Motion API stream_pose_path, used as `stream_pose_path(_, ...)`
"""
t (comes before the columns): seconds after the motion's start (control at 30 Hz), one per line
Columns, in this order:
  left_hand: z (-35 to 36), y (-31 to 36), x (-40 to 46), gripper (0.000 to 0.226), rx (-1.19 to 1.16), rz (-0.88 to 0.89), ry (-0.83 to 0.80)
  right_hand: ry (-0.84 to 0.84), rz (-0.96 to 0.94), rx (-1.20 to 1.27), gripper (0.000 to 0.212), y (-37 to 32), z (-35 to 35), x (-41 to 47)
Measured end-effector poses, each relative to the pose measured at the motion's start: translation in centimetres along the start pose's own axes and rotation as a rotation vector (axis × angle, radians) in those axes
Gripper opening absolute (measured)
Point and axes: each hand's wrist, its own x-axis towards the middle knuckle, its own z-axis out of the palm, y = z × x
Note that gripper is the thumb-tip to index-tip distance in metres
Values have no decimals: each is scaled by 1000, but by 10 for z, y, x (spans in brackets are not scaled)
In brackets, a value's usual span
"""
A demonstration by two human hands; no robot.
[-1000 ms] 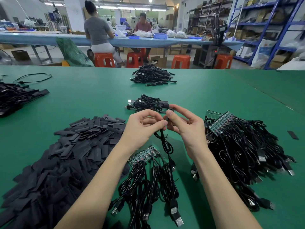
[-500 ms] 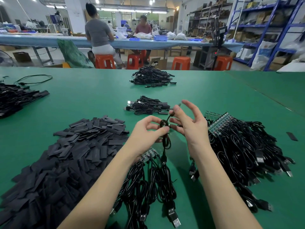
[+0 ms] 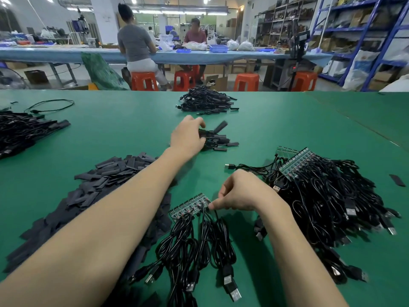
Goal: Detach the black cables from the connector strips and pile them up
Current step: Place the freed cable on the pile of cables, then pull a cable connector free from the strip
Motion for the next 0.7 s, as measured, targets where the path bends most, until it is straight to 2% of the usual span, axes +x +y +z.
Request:
stream_pose_path(0.07, 9, -6, -1, 48, -14, -19, -152, -49, -22, 12, 27, 2, 0, -1)
stream_pose_path(0.2, 13, -13, -24, 49, -120, -24, -96, 13, -76, 25, 24, 5, -4, 0)
stream_pose_path(0.3, 3, -15, -54, 42, -188, -25, -125, -7, -83, 25, 9, 5, -8, -2)
stream_pose_path(0.37, -5, -15, -76, 32, -239, -34, -175, -58, -74, -7, 31, 4, -8, -3)
stream_pose_path(0.4, -8, -15, -86, 26, -252, -37, -200, -65, -56, -3, 35, 3, -7, -2)
stream_pose_path(0.5, -11, -16, -106, 4, -239, -43, -306, -51, -19, 30, 10, -3, -3, 1)
stream_pose_path(0.53, -11, -17, -108, 1, -238, -46, -339, -74, -8, 30, 16, -5, 0, 3)
stream_pose_path(0.6, -10, -17, -110, 3, -240, -50, -378, -95, 20, 49, 27, -8, 7, 5)
stream_pose_path(0.7, -10, -19, -109, 5, -277, -71, -393, -53, 49, 143, 21, -7, 13, 6)
